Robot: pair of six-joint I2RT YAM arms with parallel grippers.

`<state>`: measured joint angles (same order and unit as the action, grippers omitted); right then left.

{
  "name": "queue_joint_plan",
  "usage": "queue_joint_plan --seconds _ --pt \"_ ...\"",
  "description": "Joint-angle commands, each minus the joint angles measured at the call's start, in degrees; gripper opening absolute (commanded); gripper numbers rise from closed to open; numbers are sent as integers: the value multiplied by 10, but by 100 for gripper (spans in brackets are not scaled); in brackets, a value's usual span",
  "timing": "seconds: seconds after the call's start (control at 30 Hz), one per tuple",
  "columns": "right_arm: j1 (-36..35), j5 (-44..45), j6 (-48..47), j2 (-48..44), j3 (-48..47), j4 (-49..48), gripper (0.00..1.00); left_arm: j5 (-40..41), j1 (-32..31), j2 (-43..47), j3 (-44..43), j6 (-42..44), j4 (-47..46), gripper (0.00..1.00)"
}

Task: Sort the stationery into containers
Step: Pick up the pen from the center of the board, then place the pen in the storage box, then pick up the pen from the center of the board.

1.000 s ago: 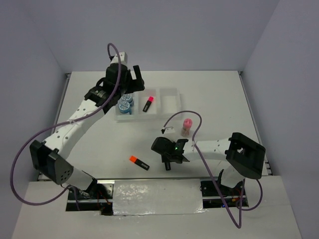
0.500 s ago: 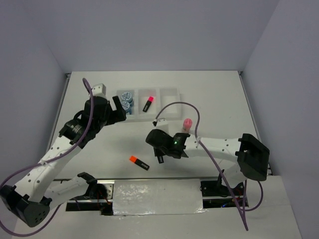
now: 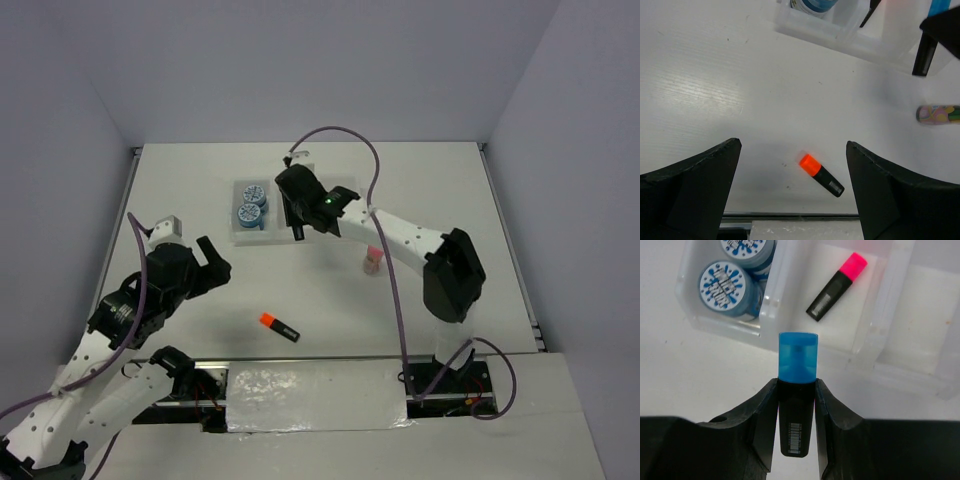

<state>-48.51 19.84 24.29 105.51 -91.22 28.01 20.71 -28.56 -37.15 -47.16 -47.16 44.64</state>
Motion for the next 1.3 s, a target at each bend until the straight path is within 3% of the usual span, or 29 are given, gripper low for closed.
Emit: queue_joint_plan --seconds 0.0,0.2,0.47,0.5,0.57,0.7,0.83,0.9,1.03,1.2,1.23,1.27 --pt "23 13 -31 55 -93 18 0 -5 2 12 -19 -9 43 99" --pt "61 28 -30 138 -168 18 1 -36 2 32 -36 -1 71 99" --pt "70 8 -57 204 -251 35 32 -71 2 45 -42 -4 78 99" --pt "71 11 -64 204 -253 35 47 -72 2 47 -44 -6 80 99" --pt "74 12 -68 201 -264 38 55 -75 2 47 -46 -15 77 99" --pt "76 5 -81 175 -270 34 64 -77 3 33 -26 -42 70 99" --pt "77 10 -84 146 -279 63 65 -117 1 25 30 -87 16 99" --pt "75 -5 -76 87 -244 59 65 -157 -5 16 72 -132 -30 99" --pt "76 -33 -69 -25 -124 70 70 -116 -80 -29 109 -250 -45 99" --pt "66 -16 -65 -165 38 79 72 26 -261 -135 77 -472 17 100" --pt "66 -16 -65 -203 59 71 82 43 -298 -161 55 -521 32 99" --pt "66 -16 -64 -218 79 70 82 45 -307 -185 44 -535 47 99"
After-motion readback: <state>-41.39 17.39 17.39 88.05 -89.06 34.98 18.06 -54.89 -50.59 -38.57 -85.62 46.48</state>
